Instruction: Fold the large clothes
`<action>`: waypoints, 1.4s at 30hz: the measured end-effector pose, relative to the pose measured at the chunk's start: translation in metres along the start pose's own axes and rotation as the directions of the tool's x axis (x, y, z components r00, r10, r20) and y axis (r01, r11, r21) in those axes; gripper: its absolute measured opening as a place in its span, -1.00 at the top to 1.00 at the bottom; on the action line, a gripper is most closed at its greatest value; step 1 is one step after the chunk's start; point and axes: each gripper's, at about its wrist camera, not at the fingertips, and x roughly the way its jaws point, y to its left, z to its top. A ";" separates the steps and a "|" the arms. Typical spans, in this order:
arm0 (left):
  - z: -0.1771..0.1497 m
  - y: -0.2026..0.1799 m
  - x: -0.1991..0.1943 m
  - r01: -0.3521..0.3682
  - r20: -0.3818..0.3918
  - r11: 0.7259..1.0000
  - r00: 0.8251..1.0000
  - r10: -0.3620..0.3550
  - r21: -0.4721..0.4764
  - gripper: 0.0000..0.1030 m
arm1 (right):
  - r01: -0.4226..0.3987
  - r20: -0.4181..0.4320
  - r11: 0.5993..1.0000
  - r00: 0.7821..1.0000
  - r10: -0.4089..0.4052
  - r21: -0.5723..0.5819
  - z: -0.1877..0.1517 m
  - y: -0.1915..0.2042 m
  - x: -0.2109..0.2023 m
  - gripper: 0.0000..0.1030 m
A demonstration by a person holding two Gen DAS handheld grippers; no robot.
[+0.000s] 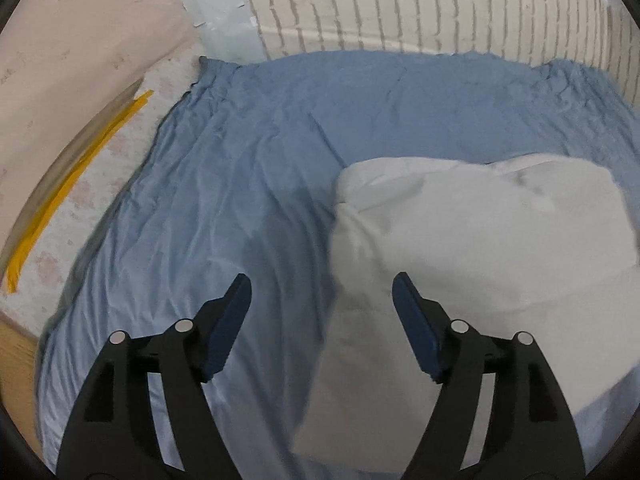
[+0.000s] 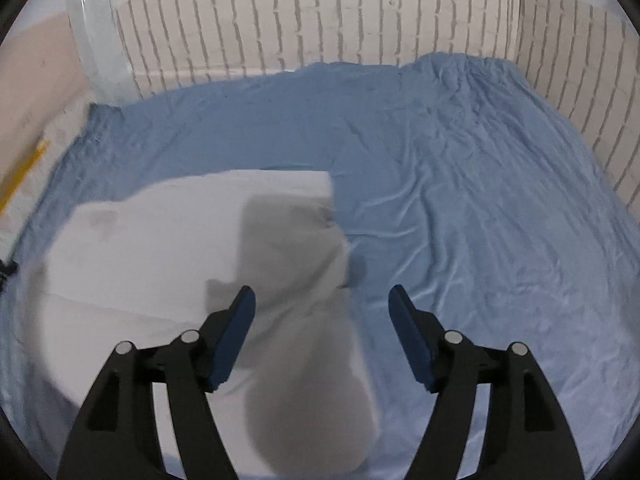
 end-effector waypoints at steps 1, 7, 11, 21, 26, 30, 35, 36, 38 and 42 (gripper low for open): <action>0.010 -0.014 0.002 0.020 -0.006 1.000 1.000 -0.020 -0.002 -0.42 | -0.009 -0.005 1.000 1.000 0.009 -0.002 0.001 0.006 -0.001 -0.35; 0.009 -0.083 0.046 0.127 -0.171 0.991 0.976 -0.133 -0.046 0.84 | -0.044 -0.082 0.998 0.996 0.041 -0.035 0.001 0.064 0.033 0.88; 0.019 -0.111 0.056 0.118 -0.202 0.991 0.971 -0.130 -0.070 1.00 | -0.099 -0.042 0.994 0.994 0.097 -0.052 0.007 0.117 0.043 0.88; 0.042 -0.135 0.103 0.044 -0.217 0.998 0.975 -0.054 -0.053 1.00 | -0.082 -0.063 0.974 0.996 0.070 -0.210 0.018 0.172 0.112 0.91; 0.040 -0.117 0.119 -0.015 -0.246 1.000 0.969 0.012 -0.011 1.00 | -0.026 -0.062 0.988 0.998 0.017 -0.152 0.022 0.126 0.123 0.97; 0.035 -0.082 0.138 -0.058 -0.301 0.998 0.952 0.049 -0.018 0.98 | 0.012 -0.094 0.997 0.995 -0.019 -0.074 0.017 0.069 0.135 0.99; 0.020 -0.056 0.145 -0.095 -0.321 0.995 0.943 0.087 -0.010 0.98 | 0.086 -0.161 0.996 0.983 -0.090 -0.036 0.002 0.015 0.141 1.00; 0.020 -0.053 0.131 -0.076 -0.289 0.997 0.955 0.067 -0.021 0.98 | 0.093 -0.157 0.995 0.983 -0.098 -0.042 0.002 0.013 0.133 1.00; 0.019 -0.050 0.107 -0.056 -0.234 0.998 0.971 0.050 -0.019 0.98 | 0.131 -0.081 0.987 0.987 -0.139 -0.099 0.004 0.018 0.105 0.93; 0.005 -0.051 0.055 0.004 -0.139 1.000 0.990 -0.005 -0.006 0.95 | 0.015 -0.025 1.000 1.000 -0.015 -0.021 -0.004 0.021 0.053 0.86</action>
